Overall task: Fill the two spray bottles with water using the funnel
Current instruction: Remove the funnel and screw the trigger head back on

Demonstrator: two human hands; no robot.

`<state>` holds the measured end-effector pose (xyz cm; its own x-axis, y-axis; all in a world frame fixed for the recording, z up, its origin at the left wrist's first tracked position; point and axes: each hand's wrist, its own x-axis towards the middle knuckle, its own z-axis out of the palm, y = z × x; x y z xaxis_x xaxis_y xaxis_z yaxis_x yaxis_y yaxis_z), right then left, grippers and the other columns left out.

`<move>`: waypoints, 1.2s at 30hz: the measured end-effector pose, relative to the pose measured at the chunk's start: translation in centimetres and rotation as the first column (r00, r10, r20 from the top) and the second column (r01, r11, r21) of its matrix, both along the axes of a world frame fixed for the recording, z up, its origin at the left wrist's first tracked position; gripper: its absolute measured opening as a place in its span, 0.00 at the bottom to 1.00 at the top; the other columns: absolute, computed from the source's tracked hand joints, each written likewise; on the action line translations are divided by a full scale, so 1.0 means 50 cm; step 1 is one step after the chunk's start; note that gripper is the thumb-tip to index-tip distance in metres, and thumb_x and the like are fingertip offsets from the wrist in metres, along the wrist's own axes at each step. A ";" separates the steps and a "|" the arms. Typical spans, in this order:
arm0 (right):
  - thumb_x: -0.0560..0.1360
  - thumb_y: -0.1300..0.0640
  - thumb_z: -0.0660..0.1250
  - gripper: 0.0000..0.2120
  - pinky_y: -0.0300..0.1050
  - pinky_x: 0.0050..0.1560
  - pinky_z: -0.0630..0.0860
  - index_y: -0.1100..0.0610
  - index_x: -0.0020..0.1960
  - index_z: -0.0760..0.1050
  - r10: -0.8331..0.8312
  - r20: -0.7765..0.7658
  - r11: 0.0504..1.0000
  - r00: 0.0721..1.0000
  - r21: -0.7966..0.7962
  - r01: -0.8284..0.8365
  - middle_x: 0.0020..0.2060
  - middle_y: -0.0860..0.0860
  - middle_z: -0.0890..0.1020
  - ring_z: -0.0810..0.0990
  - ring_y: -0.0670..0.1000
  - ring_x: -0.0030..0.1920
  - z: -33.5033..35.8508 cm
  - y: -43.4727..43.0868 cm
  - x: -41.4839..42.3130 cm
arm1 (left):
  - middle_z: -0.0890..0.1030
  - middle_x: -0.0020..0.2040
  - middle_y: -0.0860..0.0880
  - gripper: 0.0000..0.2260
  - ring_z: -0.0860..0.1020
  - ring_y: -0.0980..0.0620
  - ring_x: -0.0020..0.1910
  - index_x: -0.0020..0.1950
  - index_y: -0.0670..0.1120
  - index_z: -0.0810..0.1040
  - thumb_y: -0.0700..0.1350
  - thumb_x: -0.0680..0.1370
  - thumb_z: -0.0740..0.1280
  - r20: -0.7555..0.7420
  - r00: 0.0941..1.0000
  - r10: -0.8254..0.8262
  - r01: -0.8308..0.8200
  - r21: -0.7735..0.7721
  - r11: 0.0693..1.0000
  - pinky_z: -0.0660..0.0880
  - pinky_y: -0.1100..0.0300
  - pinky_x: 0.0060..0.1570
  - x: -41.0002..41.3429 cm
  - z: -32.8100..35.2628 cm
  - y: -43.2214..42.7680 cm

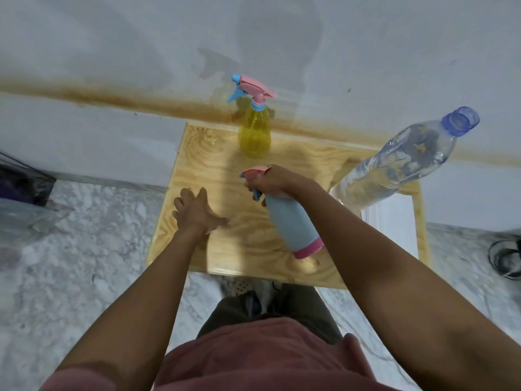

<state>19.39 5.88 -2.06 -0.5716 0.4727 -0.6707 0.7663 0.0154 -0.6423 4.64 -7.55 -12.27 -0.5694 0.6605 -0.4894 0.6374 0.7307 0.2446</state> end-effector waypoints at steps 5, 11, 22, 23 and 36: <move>0.78 0.50 0.63 0.18 0.53 0.50 0.82 0.56 0.64 0.77 -0.001 0.059 0.999 0.998 0.034 -0.001 0.48 0.58 0.84 0.85 0.55 0.44 -0.020 0.003 -0.016 | 0.54 0.74 0.42 0.50 0.58 0.38 0.70 0.76 0.51 0.59 0.66 0.61 0.77 -0.009 1.000 -0.010 0.010 -0.025 1.000 0.64 0.44 0.66 0.004 0.007 0.002; 0.77 0.51 0.64 0.18 0.47 0.40 0.79 0.57 0.64 0.76 0.016 0.057 1.000 0.998 0.018 -0.017 0.46 0.58 0.84 0.83 0.53 0.38 -0.019 0.004 -0.020 | 0.54 0.74 0.42 0.51 0.57 0.38 0.71 0.77 0.51 0.59 0.66 0.61 0.78 -0.012 1.000 -0.009 0.008 -0.025 1.000 0.65 0.44 0.66 0.005 0.008 0.003; 0.77 0.55 0.63 0.14 0.48 0.39 0.80 0.53 0.63 0.74 -0.025 0.016 1.000 1.000 0.011 0.025 0.42 0.55 0.81 0.81 0.53 0.38 -0.007 0.002 -0.014 | 0.55 0.74 0.42 0.50 0.58 0.38 0.70 0.76 0.51 0.59 0.66 0.61 0.77 -0.025 1.000 -0.005 0.005 -0.015 1.000 0.65 0.44 0.66 0.004 0.004 0.003; 0.77 0.55 0.63 0.15 0.50 0.42 0.81 0.53 0.63 0.74 -0.019 0.014 1.000 1.000 0.014 0.019 0.43 0.55 0.81 0.82 0.53 0.39 -0.007 0.003 -0.014 | 0.55 0.74 0.42 0.50 0.58 0.38 0.71 0.76 0.51 0.59 0.66 0.60 0.77 -0.025 1.000 -0.004 0.004 -0.014 1.000 0.65 0.44 0.66 0.004 0.003 0.002; 0.75 0.53 0.63 0.18 0.45 0.38 0.79 0.57 0.63 0.77 -0.049 0.049 0.998 0.998 0.041 0.047 0.42 0.57 0.84 0.82 0.52 0.37 -0.007 -0.008 -0.009 | 0.53 0.75 0.42 0.51 0.56 0.38 0.72 0.77 0.51 0.58 0.65 0.61 0.78 0.000 1.000 0.011 -0.011 0.014 1.000 0.62 0.44 0.69 0.006 0.005 -0.003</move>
<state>18.94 5.47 -2.41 -0.5137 0.5259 -0.6780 0.7980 0.0024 -0.6027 4.93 -7.72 -12.04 -0.5767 0.6609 -0.4801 0.6296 0.7341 0.2543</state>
